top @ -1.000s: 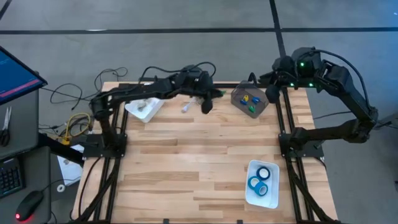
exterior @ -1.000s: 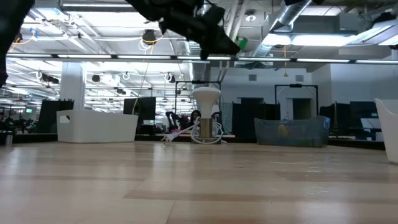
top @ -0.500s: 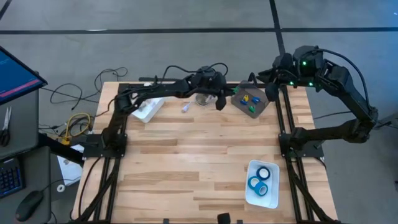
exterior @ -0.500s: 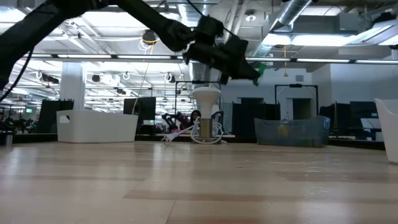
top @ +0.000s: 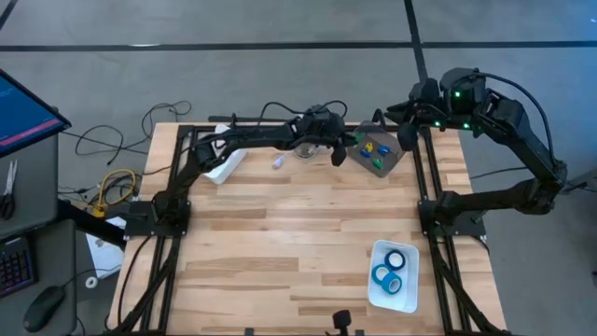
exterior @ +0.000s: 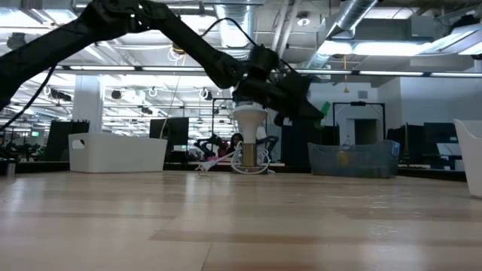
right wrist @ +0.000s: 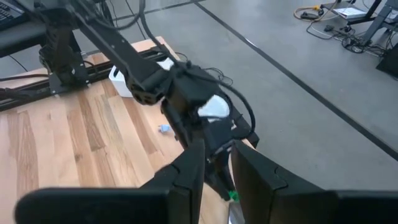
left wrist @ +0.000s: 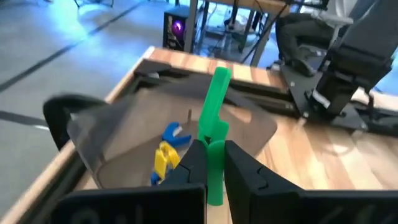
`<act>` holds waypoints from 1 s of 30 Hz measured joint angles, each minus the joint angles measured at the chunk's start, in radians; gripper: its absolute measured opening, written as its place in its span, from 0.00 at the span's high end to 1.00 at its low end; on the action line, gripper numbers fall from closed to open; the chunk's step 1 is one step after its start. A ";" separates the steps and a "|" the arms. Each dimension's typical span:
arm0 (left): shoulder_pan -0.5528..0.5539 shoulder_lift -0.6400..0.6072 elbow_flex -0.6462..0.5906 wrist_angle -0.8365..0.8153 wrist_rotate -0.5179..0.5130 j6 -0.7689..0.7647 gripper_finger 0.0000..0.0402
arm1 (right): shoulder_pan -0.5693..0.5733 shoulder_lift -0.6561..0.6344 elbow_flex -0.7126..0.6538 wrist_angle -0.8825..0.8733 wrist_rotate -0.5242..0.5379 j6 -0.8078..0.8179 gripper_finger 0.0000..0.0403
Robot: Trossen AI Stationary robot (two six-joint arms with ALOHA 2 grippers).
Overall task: Pick and place Stapler, Stapler remover, tape
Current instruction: Put the green stapler into the black bin
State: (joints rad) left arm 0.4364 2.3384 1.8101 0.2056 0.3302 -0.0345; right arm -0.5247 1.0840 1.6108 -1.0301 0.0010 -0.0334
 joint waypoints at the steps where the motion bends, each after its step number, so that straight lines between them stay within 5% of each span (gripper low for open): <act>1: -0.002 0.011 0.004 -0.001 0.000 0.001 0.98 | 0.000 0.000 0.000 0.001 0.000 0.000 0.82; 22: 0.002 0.060 0.011 0.057 -0.128 -0.073 0.97 | 0.000 0.000 0.000 0.024 0.000 0.000 0.82; 30: -0.009 0.060 0.010 0.068 -0.158 -0.079 0.82 | 0.000 0.000 0.000 0.024 0.000 0.000 0.82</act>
State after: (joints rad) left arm 0.4277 2.3985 1.8206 0.2739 0.1722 -0.1135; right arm -0.5243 1.0843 1.6108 -1.0061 0.0013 -0.0338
